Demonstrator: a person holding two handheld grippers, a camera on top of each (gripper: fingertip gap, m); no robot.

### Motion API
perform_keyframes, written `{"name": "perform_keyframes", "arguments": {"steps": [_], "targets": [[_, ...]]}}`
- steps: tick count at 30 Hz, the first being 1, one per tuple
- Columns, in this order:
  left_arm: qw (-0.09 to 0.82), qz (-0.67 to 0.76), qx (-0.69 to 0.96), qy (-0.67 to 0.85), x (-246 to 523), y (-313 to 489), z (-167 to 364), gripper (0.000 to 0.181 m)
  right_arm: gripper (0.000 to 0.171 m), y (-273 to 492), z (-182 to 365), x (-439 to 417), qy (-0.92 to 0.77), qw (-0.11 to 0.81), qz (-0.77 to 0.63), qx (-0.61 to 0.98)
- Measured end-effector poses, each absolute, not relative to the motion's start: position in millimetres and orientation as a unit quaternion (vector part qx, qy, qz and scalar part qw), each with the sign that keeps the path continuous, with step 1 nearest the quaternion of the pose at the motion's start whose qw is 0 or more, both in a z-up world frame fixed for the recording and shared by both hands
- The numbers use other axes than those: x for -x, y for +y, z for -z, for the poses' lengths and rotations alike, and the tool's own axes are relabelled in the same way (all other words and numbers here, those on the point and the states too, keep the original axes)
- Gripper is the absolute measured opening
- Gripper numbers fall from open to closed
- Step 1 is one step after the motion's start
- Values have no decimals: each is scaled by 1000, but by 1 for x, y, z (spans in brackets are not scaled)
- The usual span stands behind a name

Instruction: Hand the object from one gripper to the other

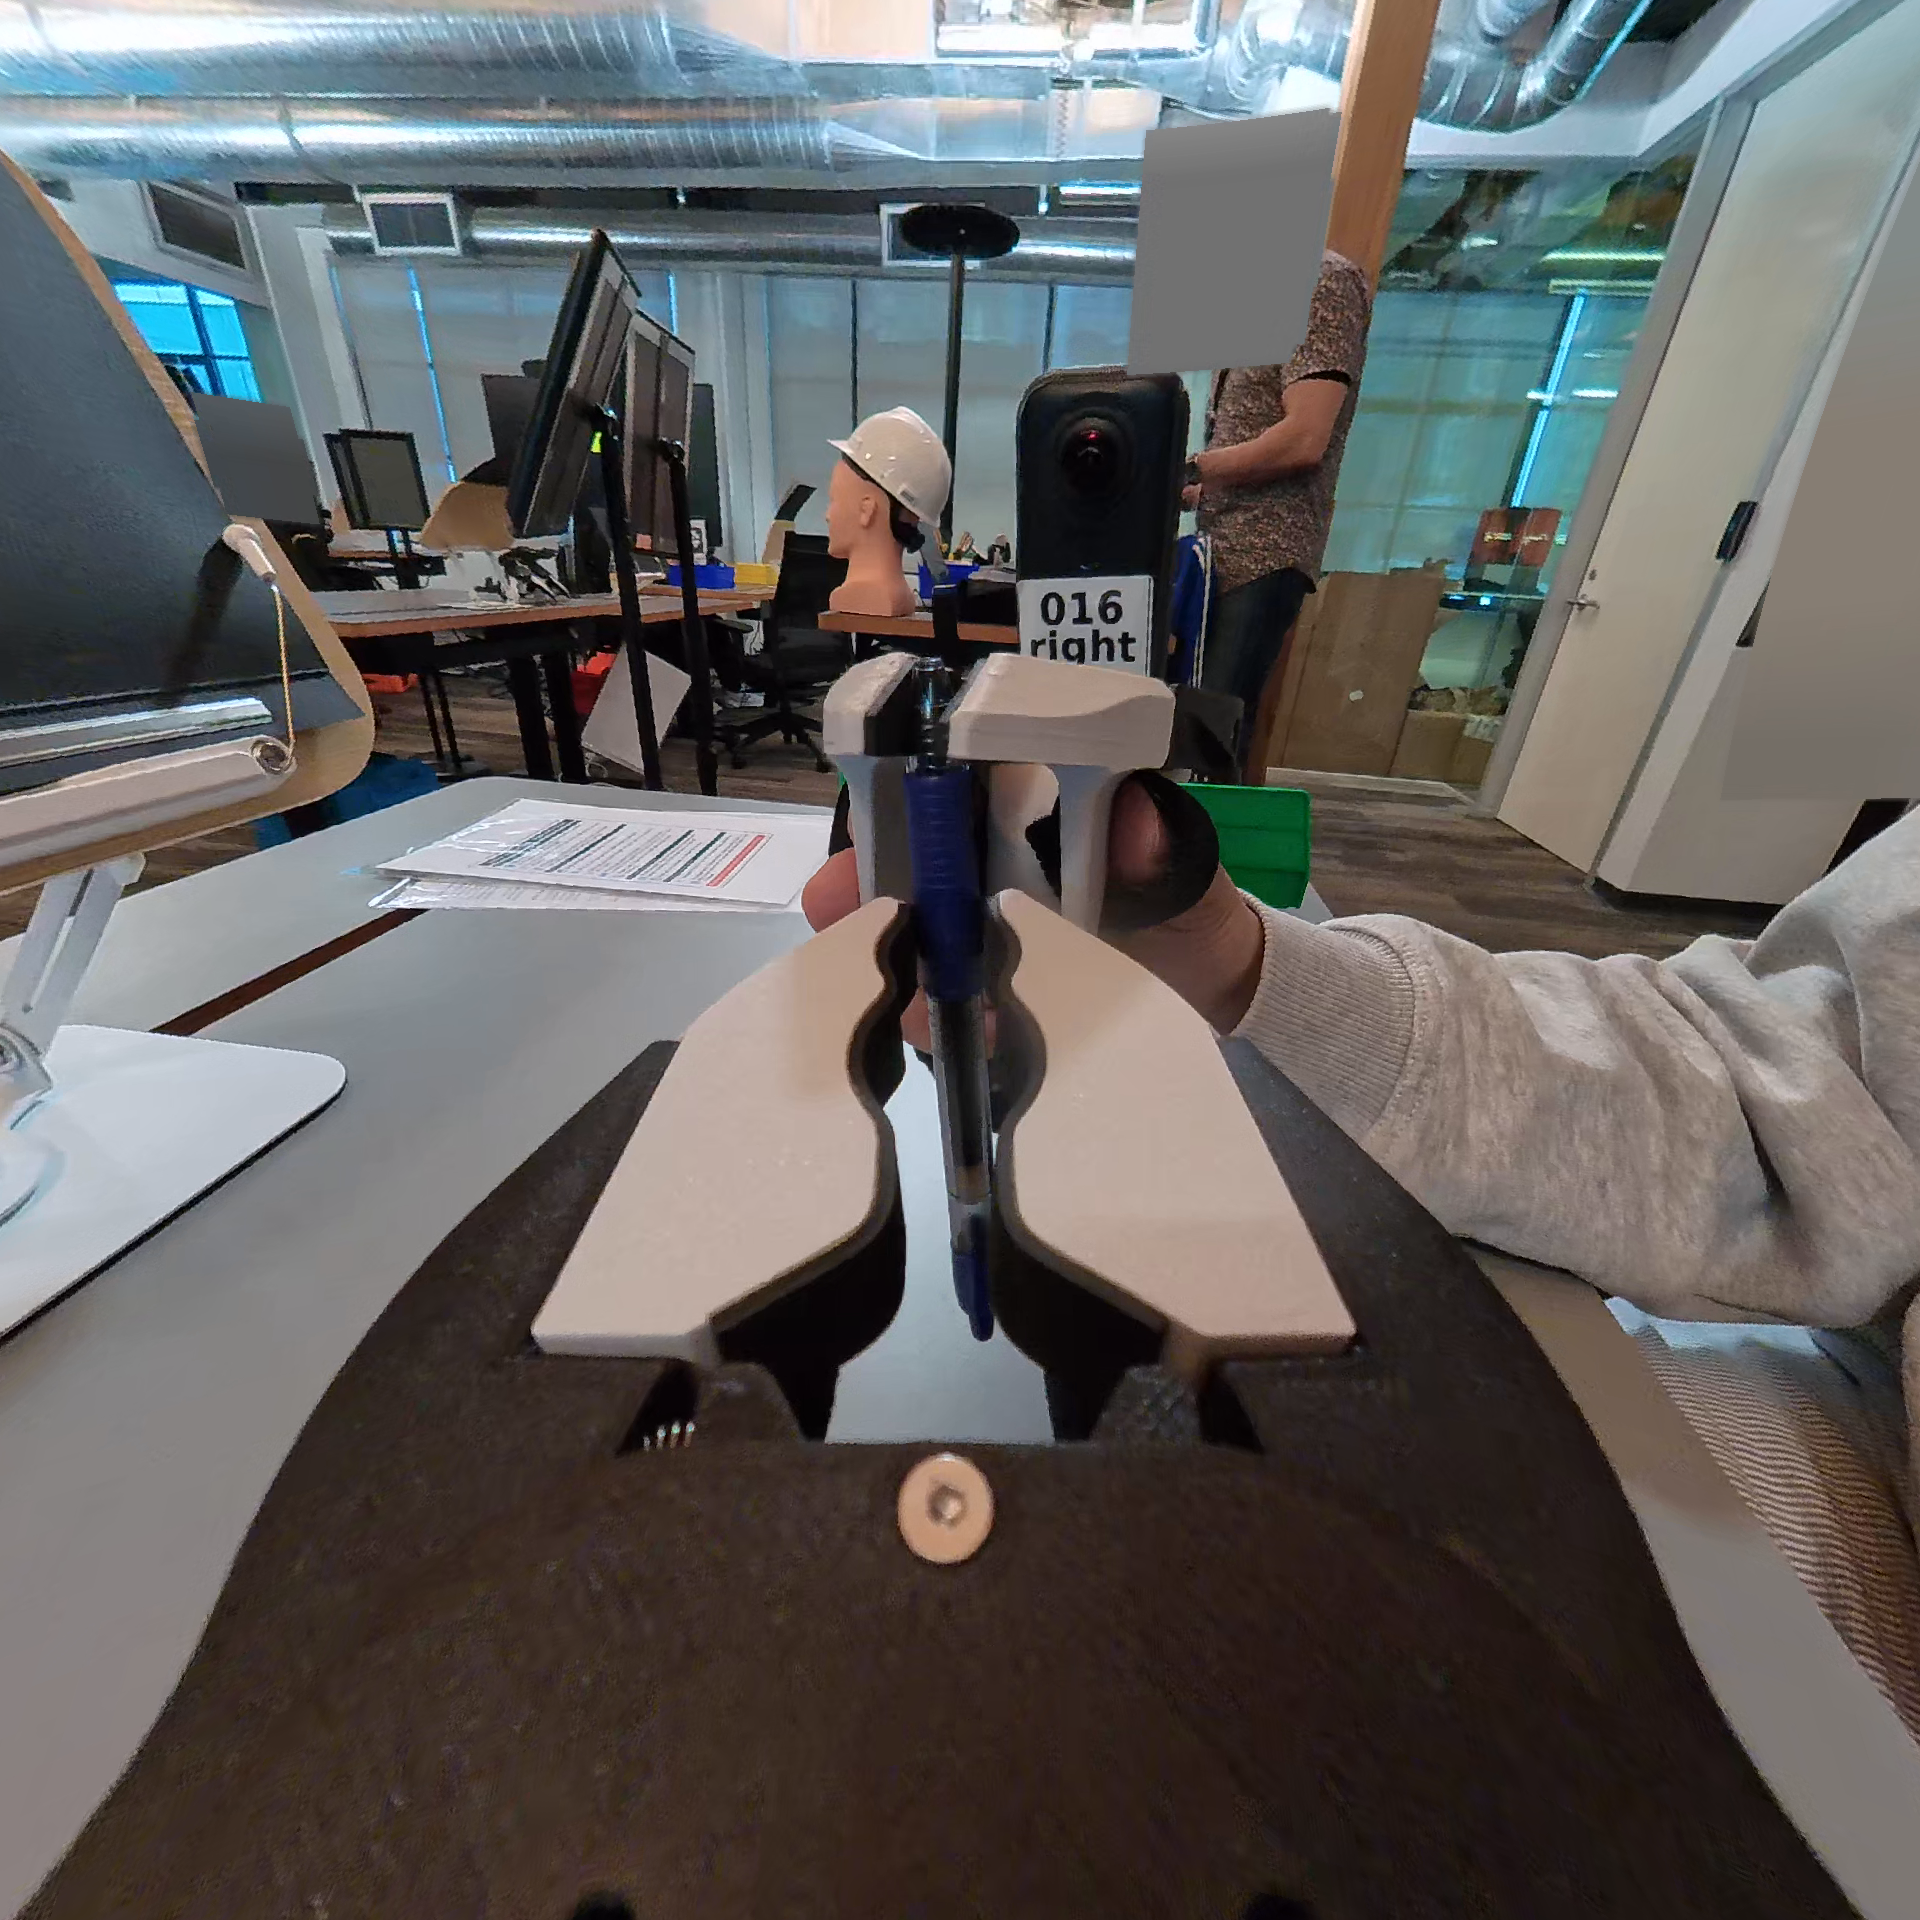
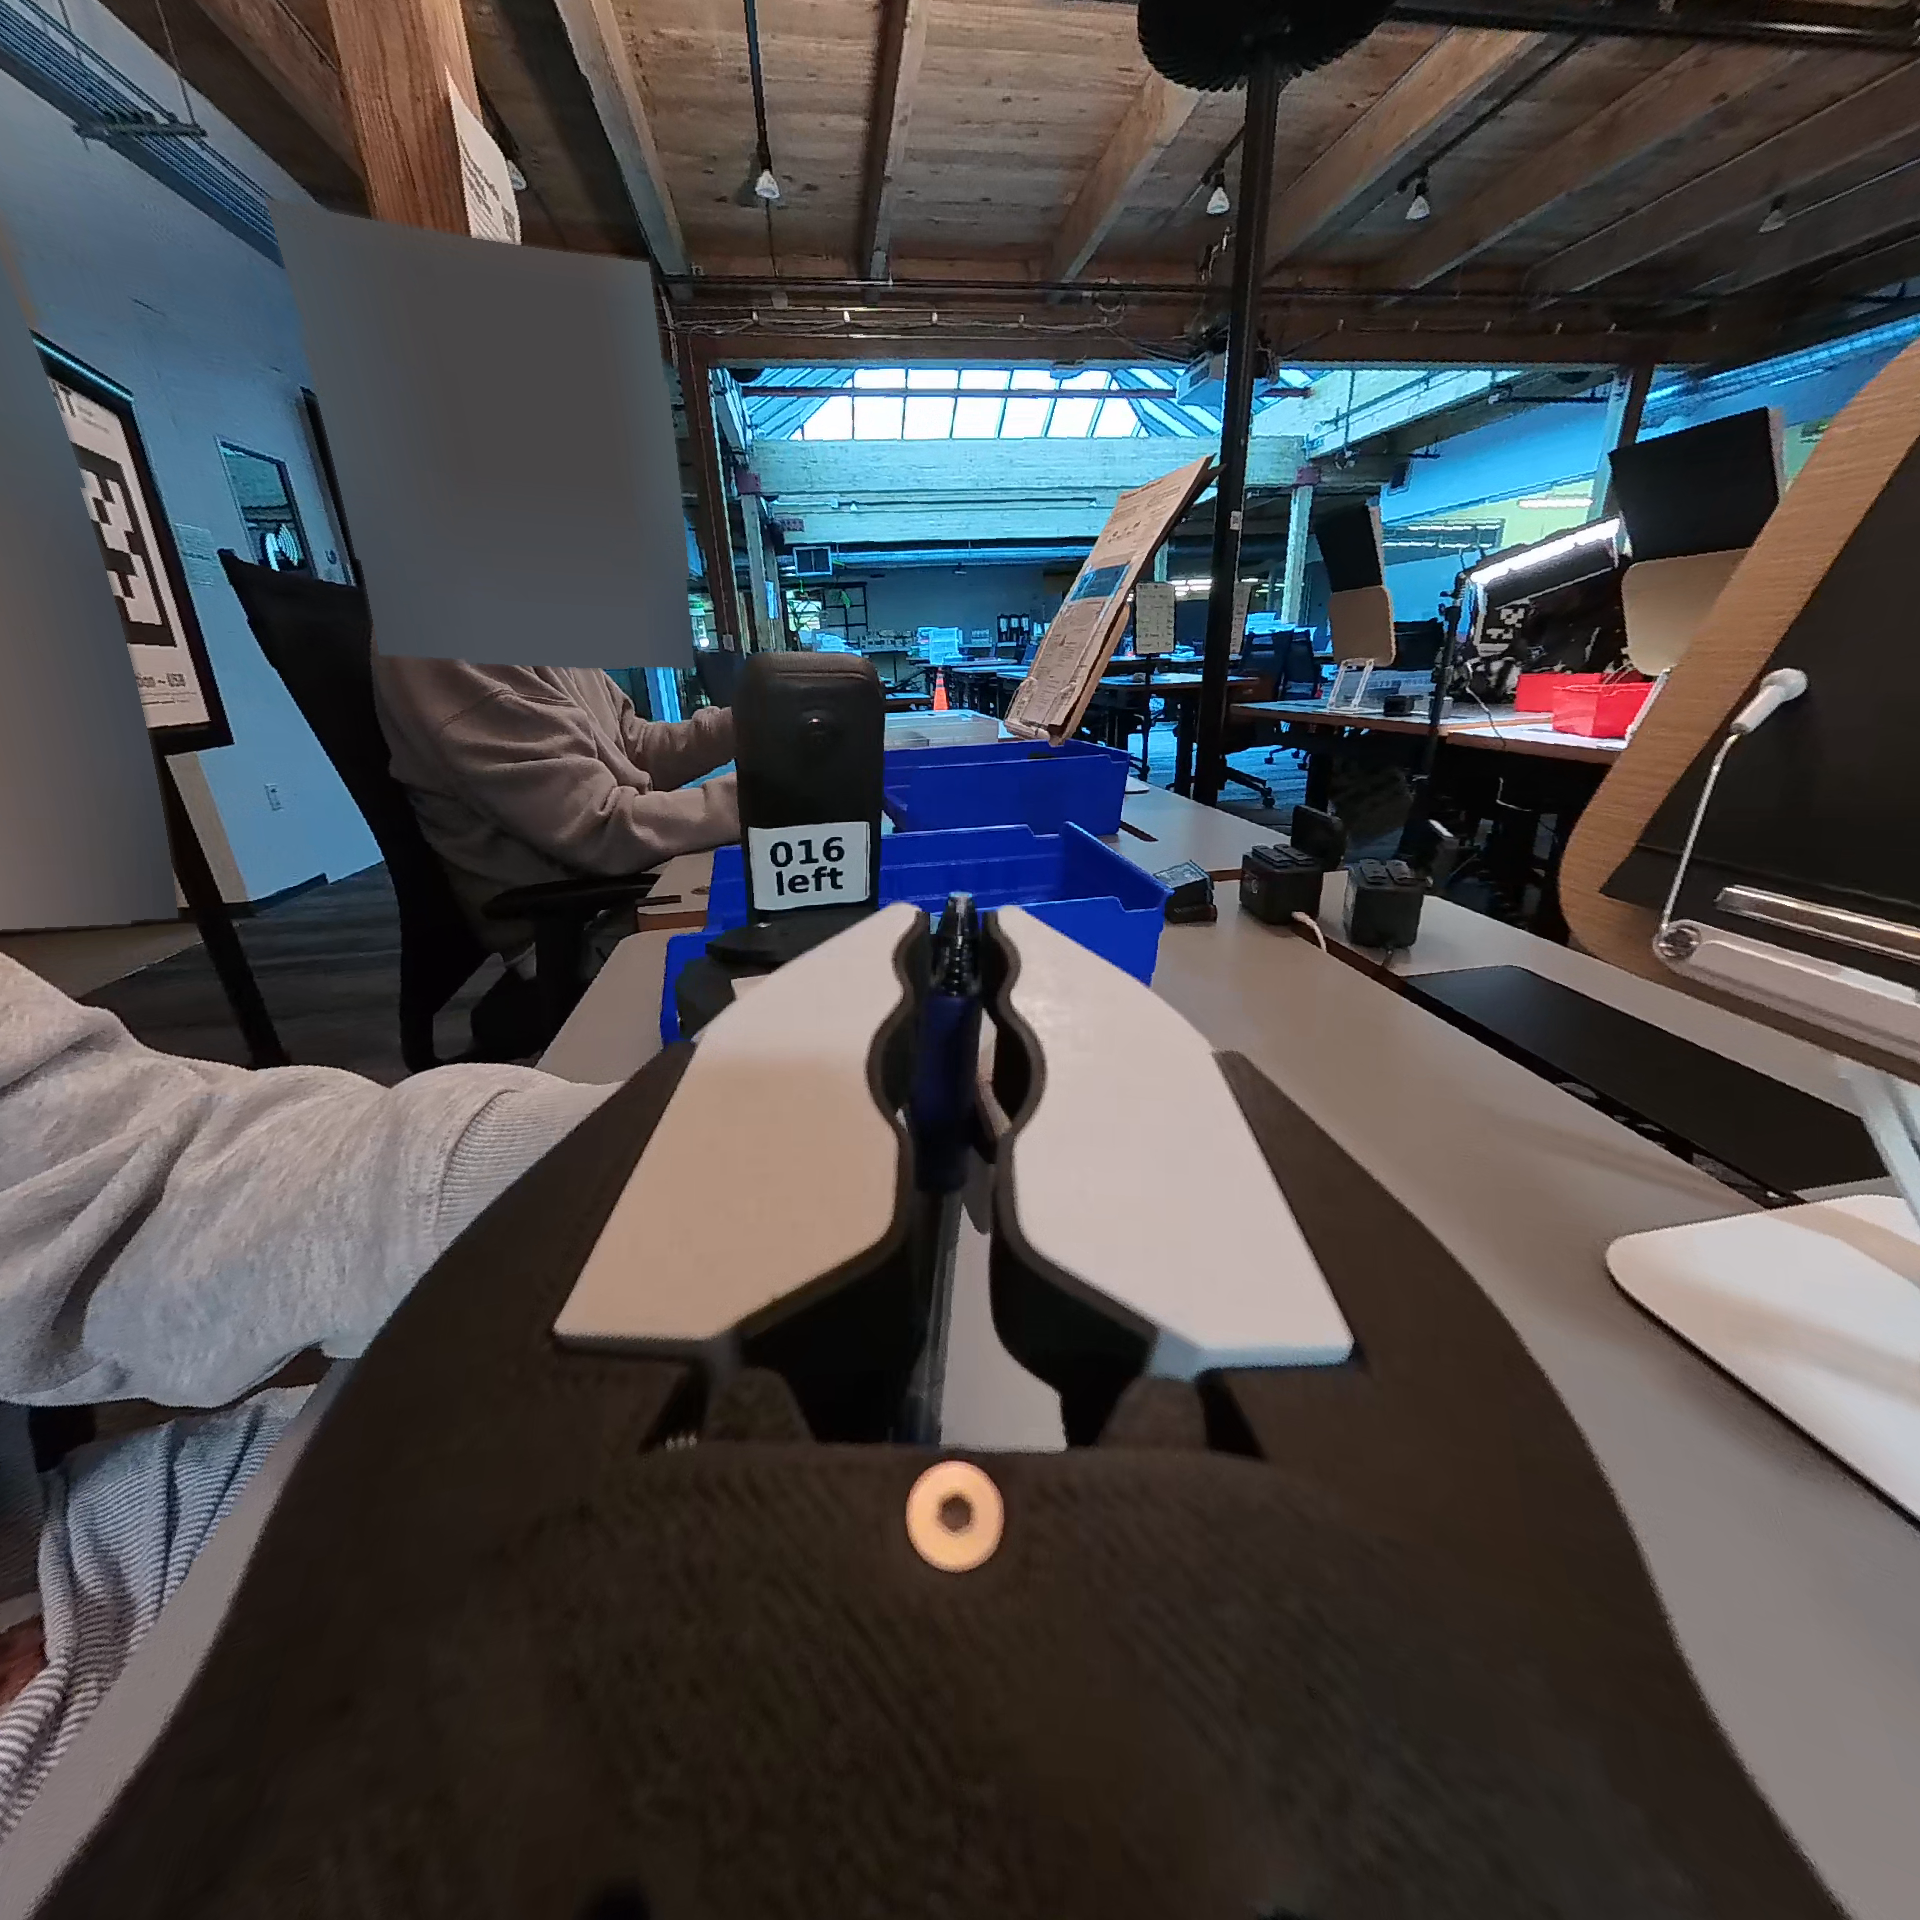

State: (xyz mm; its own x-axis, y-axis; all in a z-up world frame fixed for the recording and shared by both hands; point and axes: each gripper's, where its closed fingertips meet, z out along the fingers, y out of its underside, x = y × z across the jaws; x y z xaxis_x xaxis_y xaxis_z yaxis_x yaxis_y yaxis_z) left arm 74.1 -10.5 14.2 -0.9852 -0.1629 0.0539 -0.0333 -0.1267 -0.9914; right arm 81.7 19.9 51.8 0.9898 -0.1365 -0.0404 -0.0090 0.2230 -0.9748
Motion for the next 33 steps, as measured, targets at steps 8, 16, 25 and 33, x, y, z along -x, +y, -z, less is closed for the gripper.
{"name": "perform_keyframes", "arguments": {"steps": [8, 16, 25, 33], "targets": [[51, 766, 93, 634, -80, 0, -24, 11, 32, 7, -60, -91, 77, 797, 55, 597], [61, 779, 99, 616, -82, 18, -37, 11, 32, 13, -11, -87, 68, 707, -23, 703], [93, 755, 109, 640, -86, 15, -31, 11, 26, 43, 30, -78, 44, 646, -29, 762], [99, 764, 104, 630, -85, 14, -36, 11, 14, 42, 20, -77, 36, 665, -19, 746]]}}
